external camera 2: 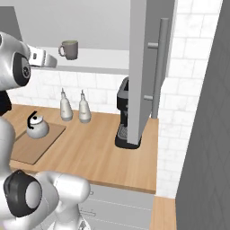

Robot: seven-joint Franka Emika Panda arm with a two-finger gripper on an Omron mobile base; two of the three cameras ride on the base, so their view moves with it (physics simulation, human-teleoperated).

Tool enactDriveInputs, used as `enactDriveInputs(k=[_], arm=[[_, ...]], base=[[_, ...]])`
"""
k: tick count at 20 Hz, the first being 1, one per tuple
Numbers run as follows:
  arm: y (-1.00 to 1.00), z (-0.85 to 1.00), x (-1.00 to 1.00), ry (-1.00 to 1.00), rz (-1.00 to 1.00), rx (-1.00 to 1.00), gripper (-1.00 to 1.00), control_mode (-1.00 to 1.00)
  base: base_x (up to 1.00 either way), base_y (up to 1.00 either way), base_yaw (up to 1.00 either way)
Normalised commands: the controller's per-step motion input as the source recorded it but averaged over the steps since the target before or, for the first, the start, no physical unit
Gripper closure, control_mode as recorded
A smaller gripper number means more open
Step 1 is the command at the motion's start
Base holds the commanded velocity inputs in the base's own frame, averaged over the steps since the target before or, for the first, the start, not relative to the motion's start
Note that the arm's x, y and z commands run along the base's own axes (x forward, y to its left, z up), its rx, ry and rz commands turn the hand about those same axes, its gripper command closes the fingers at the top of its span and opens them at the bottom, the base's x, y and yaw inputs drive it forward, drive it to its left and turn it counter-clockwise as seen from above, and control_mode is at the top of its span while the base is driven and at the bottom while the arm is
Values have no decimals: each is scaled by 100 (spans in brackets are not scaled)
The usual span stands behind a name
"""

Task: Pick the kettle from the counter and place it on the tray. Then pick the mug from the cabinet and place it on the tray. Then close the cabinet doors.

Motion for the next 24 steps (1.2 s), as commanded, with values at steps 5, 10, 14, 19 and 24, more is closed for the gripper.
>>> enactDriveInputs(k=[5,10,14,19,24], arm=[[-3,15,43,-15,2,-15,-100,-100],[0,-1,62,-3,0,-6,-100,-100],[0,0,53,0,0,0,-100,-100],[4,-1,56,3,0,0,-100,-100],[8,-6,49,11,-9,0,-100,-100]], base=[[0,0,0],[0,0,0],[0,0,0],[0,0,0],[0,0,0]])
